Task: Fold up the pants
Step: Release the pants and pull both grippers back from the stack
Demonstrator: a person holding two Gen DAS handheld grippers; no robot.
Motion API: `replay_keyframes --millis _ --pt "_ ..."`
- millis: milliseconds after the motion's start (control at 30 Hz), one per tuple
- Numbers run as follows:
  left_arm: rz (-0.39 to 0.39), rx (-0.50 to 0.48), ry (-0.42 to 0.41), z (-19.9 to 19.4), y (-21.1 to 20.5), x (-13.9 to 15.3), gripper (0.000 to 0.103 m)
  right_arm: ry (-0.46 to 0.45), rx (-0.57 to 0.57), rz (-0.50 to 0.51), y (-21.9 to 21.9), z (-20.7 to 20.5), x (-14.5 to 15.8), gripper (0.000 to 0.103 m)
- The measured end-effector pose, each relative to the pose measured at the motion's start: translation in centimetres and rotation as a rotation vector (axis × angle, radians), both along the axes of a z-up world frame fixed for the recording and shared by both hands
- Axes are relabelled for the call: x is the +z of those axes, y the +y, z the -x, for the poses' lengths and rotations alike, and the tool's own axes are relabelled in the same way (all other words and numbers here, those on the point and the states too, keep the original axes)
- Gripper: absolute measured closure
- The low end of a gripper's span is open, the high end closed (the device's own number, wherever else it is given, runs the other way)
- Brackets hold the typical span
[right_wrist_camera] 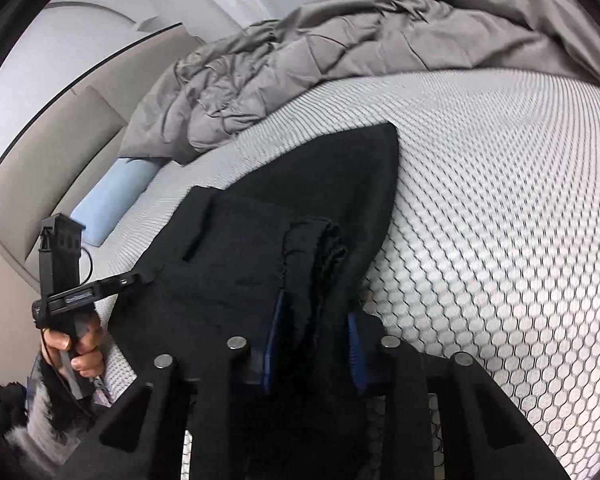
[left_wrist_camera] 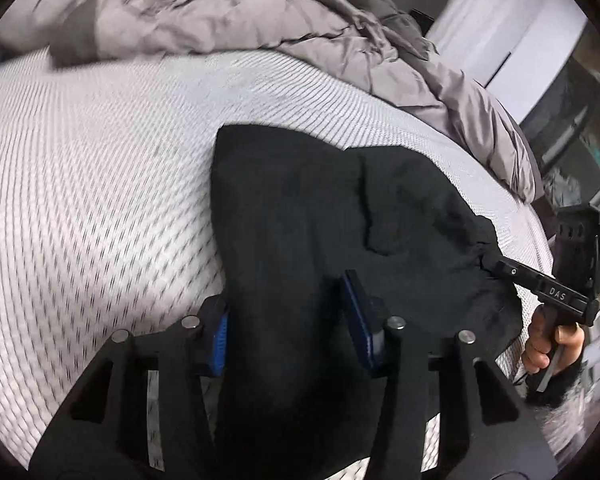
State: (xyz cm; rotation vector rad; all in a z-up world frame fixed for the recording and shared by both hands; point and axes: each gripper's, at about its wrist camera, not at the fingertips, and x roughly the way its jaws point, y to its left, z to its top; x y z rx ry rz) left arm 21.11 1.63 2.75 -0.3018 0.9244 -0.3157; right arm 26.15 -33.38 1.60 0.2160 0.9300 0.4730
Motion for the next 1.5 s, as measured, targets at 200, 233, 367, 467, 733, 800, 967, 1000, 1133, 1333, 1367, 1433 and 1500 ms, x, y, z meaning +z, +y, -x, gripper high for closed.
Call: replay_keyframes --millis 200,233,367,467,733,800,967,1000,1133,1333,1367,1433,1500 --pt "-0.084 0.048 0.031 -2.7 -1.8 -0.6 0.05 0.016 -0.056 0.12 0.3 -2.6 -1.3 0.065" --pt "-0.073 0.059 0.036 -2.9 -1.9 -0.8 0.049 0.027 -0.06 0.126 0.1 -3.0 -1.5 0.059" --pt "-0.1 0.066 0.026 -1.5 -1.4 -0.3 0.045 0.032 -0.11 0.113 -1.3 -2.3 -0.7 0.035" --pt "-0.144 0.048 -0.003 0.8 -1.5 -0.1 0.045 0.016 -0.112 0.074 -2.4 -0.3 0.2 0.035" --pt "-0.2 -0.017 -0.019 4.0 -2.2 -0.5 0.044 0.05 -0.064 0.115 -1.7 -0.4 -1.3 0.036" --pt "-0.188 0.002 -0.014 3.8 -2.0 -0.1 0.044 0.043 -0.095 0.127 -1.9 -0.6 -0.6 0.036" --pt "-0.205 -0.007 -0.144 5.6 -3.0 2.8 0.044 -0.068 -0.029 0.093 -0.9 2.5 2.8 0.036" --pt "-0.203 -0.033 -0.16 5.9 -3.6 3.2 0.042 -0.07 0.032 0.062 0.0 3.0 3.0 0.036" --pt "-0.253 -0.122 -0.132 5.6 -6.6 1.9 0.04 0.011 0.106 0.123 2.9 2.6 0.4 0.039" --pt "-0.397 -0.188 -0.139 6.3 -9.4 -0.5 0.032 -0.027 0.173 0.333 4.3 3.9 -0.4 0.042" --pt "-0.4 -0.189 -0.14 6.4 -9.5 -0.5 0.032 -0.028 0.18 0.336 4.0 4.1 -0.3 0.042" --pt "-0.395 -0.19 -0.139 6.7 -9.6 -0.4 0.032 -0.033 0.182 0.333 3.4 4.5 -0.2 0.041" --pt "-0.396 -0.184 -0.141 7.0 -9.6 -0.2 0.032 -0.032 0.169 0.316 3.0 4.2 0.0 0.041"
